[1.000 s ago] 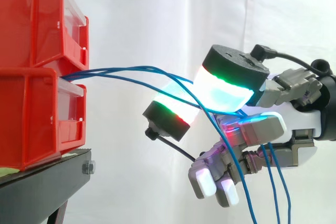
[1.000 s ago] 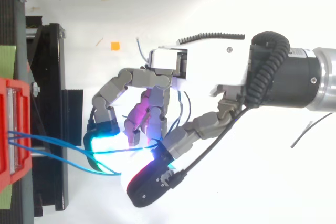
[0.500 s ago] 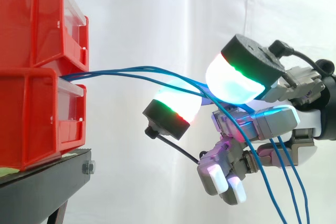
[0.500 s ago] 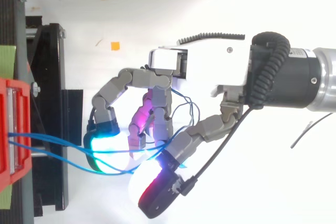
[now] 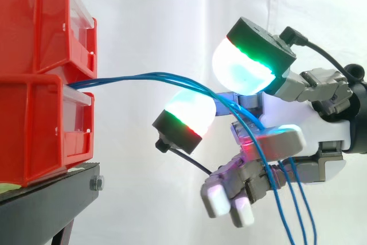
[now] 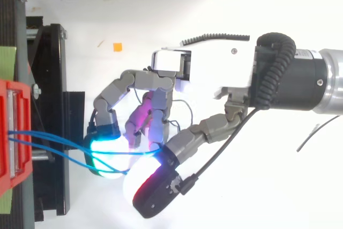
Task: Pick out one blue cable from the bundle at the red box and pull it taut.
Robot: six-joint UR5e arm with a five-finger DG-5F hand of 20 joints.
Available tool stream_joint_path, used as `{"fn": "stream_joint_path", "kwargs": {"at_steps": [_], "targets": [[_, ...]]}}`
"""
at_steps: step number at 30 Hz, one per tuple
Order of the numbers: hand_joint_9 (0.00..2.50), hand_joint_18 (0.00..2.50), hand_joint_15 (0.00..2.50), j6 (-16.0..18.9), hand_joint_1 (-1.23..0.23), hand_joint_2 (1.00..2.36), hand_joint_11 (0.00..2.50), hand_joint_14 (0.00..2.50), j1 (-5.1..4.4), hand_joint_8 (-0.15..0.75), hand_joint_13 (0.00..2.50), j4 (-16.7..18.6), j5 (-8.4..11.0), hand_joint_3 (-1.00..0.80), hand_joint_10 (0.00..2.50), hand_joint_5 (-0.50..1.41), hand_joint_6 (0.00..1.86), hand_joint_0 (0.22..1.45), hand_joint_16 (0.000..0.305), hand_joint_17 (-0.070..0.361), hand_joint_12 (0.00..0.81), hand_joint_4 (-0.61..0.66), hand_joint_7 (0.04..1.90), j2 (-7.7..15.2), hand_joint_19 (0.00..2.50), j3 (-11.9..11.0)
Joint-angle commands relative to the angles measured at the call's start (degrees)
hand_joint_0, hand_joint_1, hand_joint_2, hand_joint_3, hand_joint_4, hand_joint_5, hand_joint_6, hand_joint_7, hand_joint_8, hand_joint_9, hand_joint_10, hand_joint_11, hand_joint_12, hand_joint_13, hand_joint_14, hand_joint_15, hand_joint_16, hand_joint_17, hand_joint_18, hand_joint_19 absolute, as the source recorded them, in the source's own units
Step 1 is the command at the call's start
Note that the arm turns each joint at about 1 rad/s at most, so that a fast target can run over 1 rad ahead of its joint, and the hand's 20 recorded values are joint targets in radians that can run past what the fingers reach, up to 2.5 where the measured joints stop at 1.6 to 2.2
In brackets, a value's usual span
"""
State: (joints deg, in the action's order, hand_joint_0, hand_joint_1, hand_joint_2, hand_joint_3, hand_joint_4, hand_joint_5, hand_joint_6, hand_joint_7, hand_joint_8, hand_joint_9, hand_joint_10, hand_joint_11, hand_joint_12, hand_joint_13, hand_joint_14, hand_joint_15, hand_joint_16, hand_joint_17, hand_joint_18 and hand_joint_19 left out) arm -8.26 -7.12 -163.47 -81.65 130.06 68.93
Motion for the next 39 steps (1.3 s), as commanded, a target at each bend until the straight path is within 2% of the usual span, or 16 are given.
{"fn": "stream_joint_path", "kwargs": {"at_steps": [1, 3, 7, 10, 14, 15, 17, 19, 23, 28, 32, 39], "targets": [[1.4, 0.68, 0.52, -0.01, -0.74, 1.0, 0.86, 0.02, 0.0, 0.271, 0.8, -0.01, 0.0, -0.5, 0.03, -0.07, 0.84, 0.52, 0.056, 0.126, 0.407, -0.03, 0.88, 0.02, 0.8, -0.02], [1.39, 0.66, 0.53, -0.01, -0.72, 1.0, 0.86, 0.02, 0.0, 0.26, 0.79, 0.08, 0.0, -0.5, 0.03, -0.08, 0.83, 0.54, 0.054, 0.122, 0.398, -0.04, 0.88, 0.02, 0.81, -0.02], [1.38, 0.65, 0.53, -0.01, -0.68, 1.01, 0.85, 0.02, 0.0, 0.254, 0.78, -0.01, 0.0, -0.35, 0.03, -0.08, 0.83, 0.59, 0.053, 0.118, 0.389, -0.05, 0.88, -0.07, 0.82, -0.02], [1.39, 0.67, 0.53, -0.01, -0.67, 1.01, 0.83, 0.02, 0.0, 0.271, 0.79, -0.01, 0.0, -0.26, 0.03, -0.08, 0.83, 0.58, 0.056, 0.127, 0.408, -0.01, 0.88, -0.07, 0.8, -0.02], [1.4, 0.7, 0.51, -0.01, -0.71, 1.01, 0.82, 0.02, 0.0, 0.302, 0.81, -0.01, 0.0, -0.23, 0.03, -0.07, 0.83, 0.59, 0.061, 0.137, 0.43, 0.05, 0.9, 0.02, 0.78, -0.02], [1.4, 0.69, 0.51, -0.01, -0.73, 1.01, 0.83, 0.02, 0.0, 0.297, 0.8, -0.01, 0.0, -0.23, 0.03, -0.07, 0.83, 0.59, 0.06, 0.134, 0.425, 0.05, 0.91, -0.07, 0.78, -0.02], [1.38, 0.67, 0.52, -0.01, -0.78, 1.01, 0.86, 0.02, 0.0, 0.276, 0.79, 0.08, -0.09, -0.37, 0.03, -0.08, 0.85, 0.61, 0.052, 0.118, 0.388, 0.05, 0.93, -0.07, 0.81, -0.02], [1.42, 0.7, 0.53, -0.01, -0.77, 1.0, 0.87, 0.02, 0.0, 0.27, 0.82, 0.26, -0.09, -0.5, 0.03, -0.07, 0.86, 0.6, 0.052, 0.117, 0.387, 0.06, 0.92, -0.07, 0.79, -0.02], [1.5, 0.79, 0.52, -0.01, -0.75, 1.0, 0.87, 0.02, 0.0, 0.278, 0.89, 0.7, 0.0, -0.5, 0.03, -0.05, 0.86, 0.5, 0.055, 0.125, 0.403, 0.03, 0.9, -0.07, 0.77, -0.02], [1.62, 0.88, 0.5, -0.27, -0.72, 1.0, 0.79, 0.02, 0.0, 0.261, 0.98, 0.78, 0.0, -0.5, 0.03, -0.03, 0.84, 0.48, 0.056, 0.125, 0.397, -0.03, 0.91, 0.02, 0.75, -0.37], [1.64, 0.9, 0.5, -0.71, -0.58, 1.0, 0.77, 0.02, 0.0, 0.227, 1.01, 0.61, 0.0, -0.5, 0.03, -0.01, 0.78, 0.5, 0.054, 0.122, 0.38, -0.11, 0.97, -0.07, 0.76, -0.37], [1.6, 0.87, 0.51, -0.71, -0.53, 1.0, 0.78, 0.02, 0.0, 0.227, 0.99, 0.78, 0.0, -0.5, 0.03, -0.02, 0.75, 0.57, 0.05, 0.113, 0.367, -0.12, 1.0, -0.07, 0.79, -0.37]]}}
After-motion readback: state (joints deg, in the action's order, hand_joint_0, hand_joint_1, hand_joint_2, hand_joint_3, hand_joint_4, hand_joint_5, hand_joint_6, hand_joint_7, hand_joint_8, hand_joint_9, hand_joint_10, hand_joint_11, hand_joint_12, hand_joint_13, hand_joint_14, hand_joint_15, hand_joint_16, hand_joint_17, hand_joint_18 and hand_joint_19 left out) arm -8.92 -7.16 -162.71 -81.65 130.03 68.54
